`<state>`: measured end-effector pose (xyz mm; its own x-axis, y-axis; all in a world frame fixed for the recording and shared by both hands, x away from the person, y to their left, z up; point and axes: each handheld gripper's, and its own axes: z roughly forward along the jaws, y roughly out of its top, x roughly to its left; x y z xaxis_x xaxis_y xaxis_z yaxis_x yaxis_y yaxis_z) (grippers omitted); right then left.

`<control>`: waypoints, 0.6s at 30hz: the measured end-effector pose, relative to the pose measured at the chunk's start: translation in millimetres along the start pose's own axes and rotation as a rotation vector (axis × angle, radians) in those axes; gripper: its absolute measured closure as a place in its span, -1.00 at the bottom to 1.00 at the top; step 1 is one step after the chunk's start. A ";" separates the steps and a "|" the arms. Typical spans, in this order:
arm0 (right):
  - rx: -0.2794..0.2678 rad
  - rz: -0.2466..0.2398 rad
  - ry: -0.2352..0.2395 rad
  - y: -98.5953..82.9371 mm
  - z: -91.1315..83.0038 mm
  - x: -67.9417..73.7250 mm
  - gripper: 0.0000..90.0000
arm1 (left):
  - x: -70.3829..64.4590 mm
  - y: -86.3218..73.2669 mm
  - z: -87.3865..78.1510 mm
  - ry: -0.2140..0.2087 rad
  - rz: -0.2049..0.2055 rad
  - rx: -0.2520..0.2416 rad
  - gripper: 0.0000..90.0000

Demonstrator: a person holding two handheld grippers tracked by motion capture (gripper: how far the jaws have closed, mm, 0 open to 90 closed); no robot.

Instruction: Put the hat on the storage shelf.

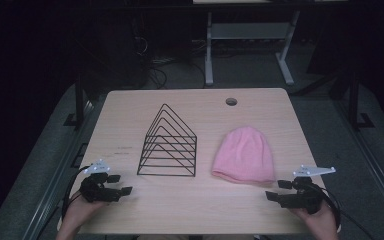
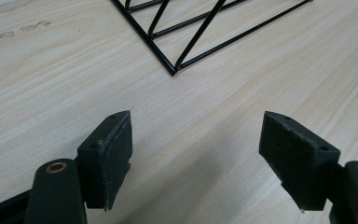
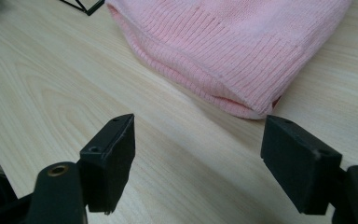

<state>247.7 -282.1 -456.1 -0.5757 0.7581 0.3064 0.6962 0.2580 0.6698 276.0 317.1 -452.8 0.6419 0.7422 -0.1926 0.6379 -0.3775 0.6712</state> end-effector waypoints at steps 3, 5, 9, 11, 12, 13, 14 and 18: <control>-0.009 0.008 0.005 -0.3 -1.2 0.3 -0.43 | -0.3 0.3 -0.3 -0.002 0.011 0.006 -0.43; -0.009 0.000 0.003 0.2 -1.8 0.6 -0.43 | -1.1 0.5 0.3 -0.003 0.015 0.010 -0.43; -0.012 -0.004 -0.003 1.5 -2.1 2.9 -0.43 | -2.8 0.5 0.5 -0.006 0.017 0.000 -0.43; -0.011 -0.018 -0.007 2.4 -2.2 4.4 -0.43 | -3.8 0.7 0.1 -0.012 0.029 0.002 -0.43; -0.013 -0.021 -0.009 3.0 -2.6 5.6 -0.43 | -4.4 1.1 0.1 -0.013 0.034 0.003 -0.43; -0.015 -0.026 -0.012 3.8 -3.0 6.8 -0.44 | -4.4 1.5 -0.2 -0.009 0.040 0.005 -0.43; -0.015 -0.028 -0.013 4.3 -3.4 7.9 -0.45 | -4.8 2.0 -0.4 -0.007 0.038 0.000 -0.43; -0.036 -0.045 -0.016 9.0 -7.0 13.4 -0.45 | -6.7 1.6 -2.4 -0.007 0.042 -0.008 -0.43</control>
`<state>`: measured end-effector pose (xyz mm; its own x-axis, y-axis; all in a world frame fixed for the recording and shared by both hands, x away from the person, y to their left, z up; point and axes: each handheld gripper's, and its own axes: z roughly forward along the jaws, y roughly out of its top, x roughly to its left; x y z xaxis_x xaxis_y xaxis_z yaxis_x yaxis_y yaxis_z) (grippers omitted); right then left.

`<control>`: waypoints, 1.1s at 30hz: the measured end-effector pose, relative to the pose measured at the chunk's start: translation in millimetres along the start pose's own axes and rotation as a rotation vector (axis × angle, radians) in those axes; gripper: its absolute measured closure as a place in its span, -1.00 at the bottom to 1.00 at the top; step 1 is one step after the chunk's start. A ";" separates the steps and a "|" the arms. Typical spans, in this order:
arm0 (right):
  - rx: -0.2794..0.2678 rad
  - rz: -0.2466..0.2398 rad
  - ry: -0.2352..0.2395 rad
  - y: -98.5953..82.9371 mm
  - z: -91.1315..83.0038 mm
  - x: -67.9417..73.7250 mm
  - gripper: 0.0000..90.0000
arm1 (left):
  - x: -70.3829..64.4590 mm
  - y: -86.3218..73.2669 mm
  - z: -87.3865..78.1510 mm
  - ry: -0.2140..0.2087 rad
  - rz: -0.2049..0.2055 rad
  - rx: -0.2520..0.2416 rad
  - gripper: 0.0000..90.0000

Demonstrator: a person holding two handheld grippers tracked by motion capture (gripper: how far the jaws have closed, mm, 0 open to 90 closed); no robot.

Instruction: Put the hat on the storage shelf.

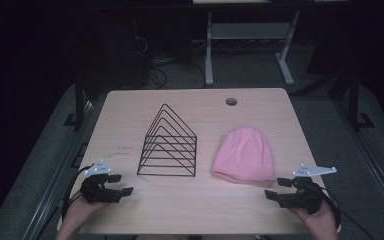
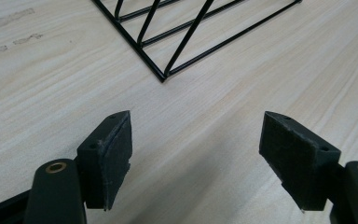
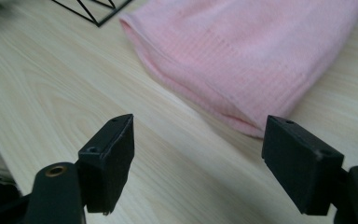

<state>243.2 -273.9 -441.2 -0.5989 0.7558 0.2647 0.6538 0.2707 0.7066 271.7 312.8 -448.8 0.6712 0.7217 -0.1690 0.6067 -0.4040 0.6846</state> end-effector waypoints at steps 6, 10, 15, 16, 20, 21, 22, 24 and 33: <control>-0.036 -0.055 0.004 19.0 -13.0 8.4 -0.46 | -2.1 0.7 -1.3 0.005 0.019 0.005 -0.45; -0.030 -0.060 -0.001 30.0 -19.0 2.9 -0.47 | -1.7 0.6 0.4 0.004 0.024 0.017 -0.45; -0.013 -0.048 0.010 46.3 -19.8 -6.6 -0.48 | -0.2 0.6 0.5 0.008 0.023 0.009 -0.45; -0.006 -0.045 0.012 50.7 -19.8 -7.5 -0.49 | -0.3 0.5 0.4 0.007 0.020 0.007 -0.45; 0.023 -0.056 0.013 64.9 -20.5 -10.3 -0.49 | -0.4 0.0 0.9 0.006 0.019 0.004 -0.45; 0.029 -0.056 0.010 68.5 -20.9 -10.9 -0.48 | -0.5 0.0 1.0 0.006 0.017 0.005 -0.45; 0.032 -0.054 0.010 73.0 -21.4 -12.0 -0.47 | -0.3 0.0 1.0 0.006 0.018 0.006 -0.45; 0.037 -0.055 0.004 79.5 -22.3 -14.7 -0.47 | 0.2 0.0 0.8 0.006 0.018 0.004 -0.45; 0.046 -0.017 0.013 98.9 -15.8 -34.2 -0.50 | 2.7 -0.3 0.2 0.007 0.014 0.009 -0.45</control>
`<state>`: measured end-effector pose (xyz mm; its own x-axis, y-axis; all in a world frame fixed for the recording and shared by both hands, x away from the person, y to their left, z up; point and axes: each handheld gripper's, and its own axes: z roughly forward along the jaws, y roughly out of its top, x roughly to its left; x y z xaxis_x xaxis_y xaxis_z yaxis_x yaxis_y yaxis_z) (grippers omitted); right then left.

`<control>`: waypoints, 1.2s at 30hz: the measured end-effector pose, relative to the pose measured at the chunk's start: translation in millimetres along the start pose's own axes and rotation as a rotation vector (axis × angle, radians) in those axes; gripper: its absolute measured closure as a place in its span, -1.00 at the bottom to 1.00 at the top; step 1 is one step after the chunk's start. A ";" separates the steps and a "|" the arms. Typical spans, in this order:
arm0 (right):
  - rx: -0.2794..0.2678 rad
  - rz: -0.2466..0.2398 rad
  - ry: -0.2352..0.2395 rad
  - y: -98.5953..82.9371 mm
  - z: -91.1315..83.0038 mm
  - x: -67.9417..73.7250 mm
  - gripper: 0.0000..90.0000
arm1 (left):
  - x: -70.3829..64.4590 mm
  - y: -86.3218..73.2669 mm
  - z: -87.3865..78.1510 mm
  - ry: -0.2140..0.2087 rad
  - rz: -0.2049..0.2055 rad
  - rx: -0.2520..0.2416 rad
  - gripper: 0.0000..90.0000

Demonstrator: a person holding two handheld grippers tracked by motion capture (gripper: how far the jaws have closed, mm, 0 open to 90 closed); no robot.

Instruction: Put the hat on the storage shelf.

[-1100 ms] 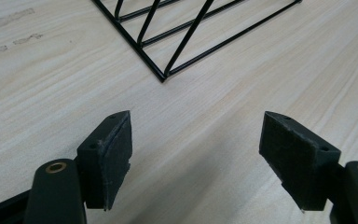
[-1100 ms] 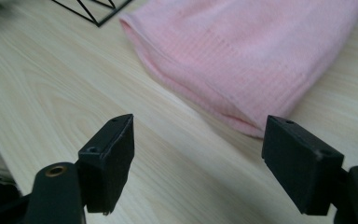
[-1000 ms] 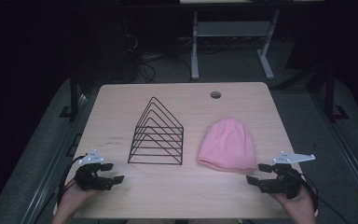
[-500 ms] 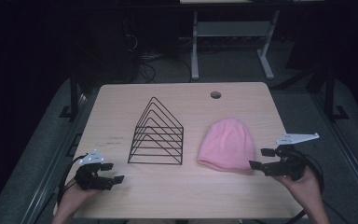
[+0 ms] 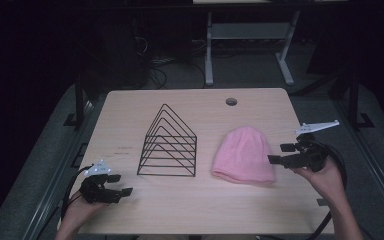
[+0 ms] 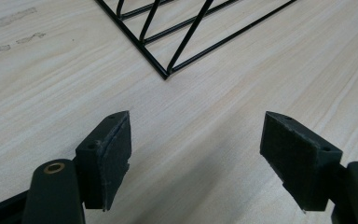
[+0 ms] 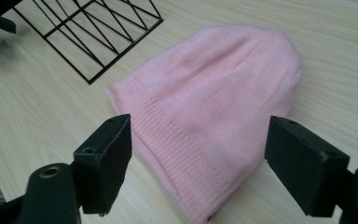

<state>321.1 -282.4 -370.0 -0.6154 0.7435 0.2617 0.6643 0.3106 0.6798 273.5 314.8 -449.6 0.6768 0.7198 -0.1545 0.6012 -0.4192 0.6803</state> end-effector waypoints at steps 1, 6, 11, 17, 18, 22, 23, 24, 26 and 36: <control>0.005 0.004 0.003 2.6 1.9 -2.3 -0.50 | 0.2 0.0 -0.1 0.000 0.001 0.001 -0.45; 0.056 0.009 -0.001 14.4 9.4 -8.6 -0.52 | 0.2 -0.1 0.5 0.000 0.002 0.004 -0.45; 0.062 0.021 0.010 24.4 15.8 -14.8 -0.57 | 0.6 -0.1 0.2 0.003 0.001 0.002 -0.45; 0.091 0.037 0.017 33.6 24.9 -21.2 -0.59 | 0.7 -0.4 0.3 0.012 -0.001 0.009 -0.45; 0.093 0.039 0.014 34.9 26.7 -22.8 -0.59 | 0.6 -0.2 0.1 0.012 0.001 0.008 -0.45; 0.111 0.045 0.007 41.4 33.1 -28.8 -0.59 | 0.5 0.0 0.3 0.012 0.004 0.007 -0.45; 0.115 0.043 0.008 42.9 34.1 -29.7 -0.59 | 0.5 0.0 0.3 0.014 0.006 0.009 -0.45; 0.116 0.042 0.016 45.4 35.6 -30.9 -0.60 | 0.7 0.0 0.2 0.013 0.006 0.009 -0.45; 0.125 0.042 0.018 48.8 39.0 -33.3 -0.60 | 1.0 -0.1 0.0 0.014 0.004 0.008 -0.45; 0.172 0.057 -0.007 56.3 57.5 -46.8 -0.57 | 2.0 -0.4 -0.2 0.012 0.005 0.008 -0.45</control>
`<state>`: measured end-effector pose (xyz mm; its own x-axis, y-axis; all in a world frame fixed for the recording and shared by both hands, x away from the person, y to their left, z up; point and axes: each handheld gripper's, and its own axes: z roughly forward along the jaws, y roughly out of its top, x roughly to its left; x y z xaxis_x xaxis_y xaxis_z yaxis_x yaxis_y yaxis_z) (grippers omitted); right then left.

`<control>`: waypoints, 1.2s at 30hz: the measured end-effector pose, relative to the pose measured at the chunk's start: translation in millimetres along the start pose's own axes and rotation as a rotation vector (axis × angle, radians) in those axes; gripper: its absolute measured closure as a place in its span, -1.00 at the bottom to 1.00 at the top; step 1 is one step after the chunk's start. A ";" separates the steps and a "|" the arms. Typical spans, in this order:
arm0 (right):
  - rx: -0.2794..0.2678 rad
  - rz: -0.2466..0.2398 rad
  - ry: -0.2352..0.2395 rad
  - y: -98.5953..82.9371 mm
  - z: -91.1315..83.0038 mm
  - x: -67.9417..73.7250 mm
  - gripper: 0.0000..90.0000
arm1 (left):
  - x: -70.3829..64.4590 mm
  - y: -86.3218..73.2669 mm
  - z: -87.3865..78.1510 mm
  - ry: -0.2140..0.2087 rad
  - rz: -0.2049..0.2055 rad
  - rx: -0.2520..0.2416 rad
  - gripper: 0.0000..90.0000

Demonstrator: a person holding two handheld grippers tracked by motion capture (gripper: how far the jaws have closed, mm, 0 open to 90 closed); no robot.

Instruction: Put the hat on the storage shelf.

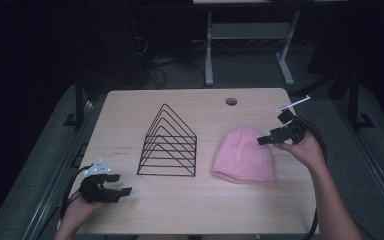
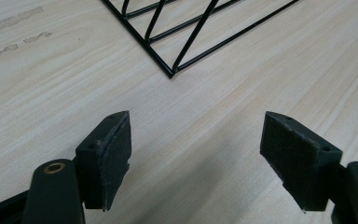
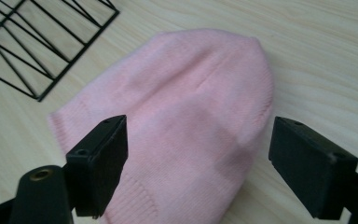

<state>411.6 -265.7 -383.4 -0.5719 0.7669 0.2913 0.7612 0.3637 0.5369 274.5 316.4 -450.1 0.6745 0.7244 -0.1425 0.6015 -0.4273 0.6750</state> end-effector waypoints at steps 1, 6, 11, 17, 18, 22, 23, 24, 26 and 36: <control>0.005 0.008 -0.008 1.1 1.7 -1.5 -0.57 | 0.1 0.1 0.3 -0.001 0.000 0.000 -0.45; 0.022 0.022 -0.033 4.5 9.0 -8.5 -0.56 | 0.3 0.3 0.4 0.000 -0.003 0.003 -0.45; 0.056 0.023 -0.061 9.2 16.8 -11.8 -0.55 | 1.2 -0.2 0.2 0.000 0.001 0.009 -0.45; 0.084 0.023 -0.079 14.3 28.0 -15.0 -0.53 | 2.1 0.2 -1.3 0.000 0.003 0.011 -0.45; 0.088 0.031 -0.081 15.0 29.0 -15.3 -0.53 | 2.4 0.0 -1.2 0.001 0.006 0.015 -0.45; 0.113 0.040 -0.085 18.2 34.6 -19.1 -0.49 | 2.5 -0.3 0.5 0.000 0.003 0.019 -0.45; 0.120 0.047 -0.091 19.3 36.1 -20.3 -0.48 | 2.6 -0.2 0.6 0.001 0.003 0.018 -0.45; 0.120 0.052 -0.090 20.1 37.3 -21.4 -0.45 | 2.7 -0.2 0.5 0.001 0.003 0.017 -0.45; 0.121 0.058 -0.088 21.3 38.9 -23.0 -0.41 | 3.0 -0.6 0.5 0.002 0.001 0.013 -0.45; 0.155 0.080 -0.104 22.5 55.0 -28.8 -0.25 | 3.0 0.6 0.2 -0.009 0.001 0.010 -0.45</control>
<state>462.1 -250.5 -423.3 -0.4790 0.8441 0.2409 0.8457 0.3702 0.3844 277.0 318.2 -450.2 0.6787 0.7192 -0.1486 0.6051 -0.4330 0.6681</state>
